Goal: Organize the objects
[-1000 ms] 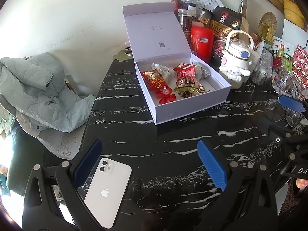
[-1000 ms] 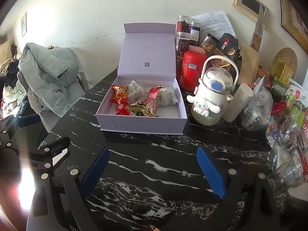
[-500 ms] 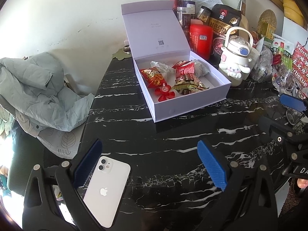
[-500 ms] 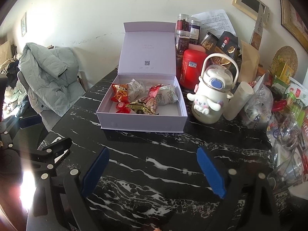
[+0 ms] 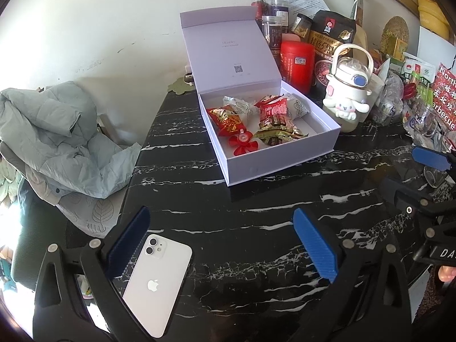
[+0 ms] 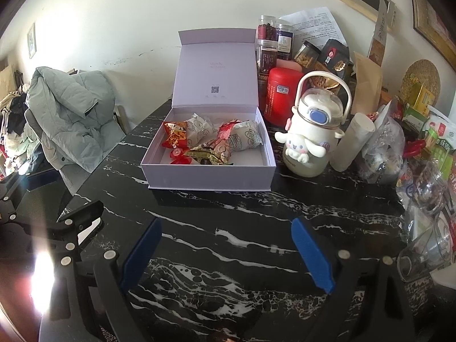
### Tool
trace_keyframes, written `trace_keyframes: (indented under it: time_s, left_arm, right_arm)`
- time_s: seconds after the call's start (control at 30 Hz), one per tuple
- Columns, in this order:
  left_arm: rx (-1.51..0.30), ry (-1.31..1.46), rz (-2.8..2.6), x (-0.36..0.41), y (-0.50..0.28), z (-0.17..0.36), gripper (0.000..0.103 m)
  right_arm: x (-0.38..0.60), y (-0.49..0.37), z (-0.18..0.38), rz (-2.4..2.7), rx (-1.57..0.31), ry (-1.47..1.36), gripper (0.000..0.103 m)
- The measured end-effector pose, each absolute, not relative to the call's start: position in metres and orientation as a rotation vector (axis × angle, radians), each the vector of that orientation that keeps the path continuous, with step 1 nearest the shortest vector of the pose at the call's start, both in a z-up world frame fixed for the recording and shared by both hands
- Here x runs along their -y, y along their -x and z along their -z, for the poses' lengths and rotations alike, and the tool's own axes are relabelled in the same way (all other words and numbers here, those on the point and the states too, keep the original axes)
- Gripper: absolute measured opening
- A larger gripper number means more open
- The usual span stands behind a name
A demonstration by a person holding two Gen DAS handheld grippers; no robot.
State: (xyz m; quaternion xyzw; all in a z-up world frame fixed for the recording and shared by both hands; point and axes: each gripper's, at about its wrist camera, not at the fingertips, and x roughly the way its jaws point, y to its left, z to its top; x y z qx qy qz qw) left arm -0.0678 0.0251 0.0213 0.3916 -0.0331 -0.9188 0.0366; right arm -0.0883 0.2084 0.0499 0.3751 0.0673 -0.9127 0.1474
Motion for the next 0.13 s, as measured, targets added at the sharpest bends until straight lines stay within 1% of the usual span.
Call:
trace_keyframes:
  time_s: [0.13]
  left_arm:
    - [0.129, -1.212, 2.82, -0.0281, 0.0678, -0.02, 0.101]
  right_arm:
    - [-0.2088, 0.0894, -0.0477, 2.628, -0.193, -1.089, 0.094]
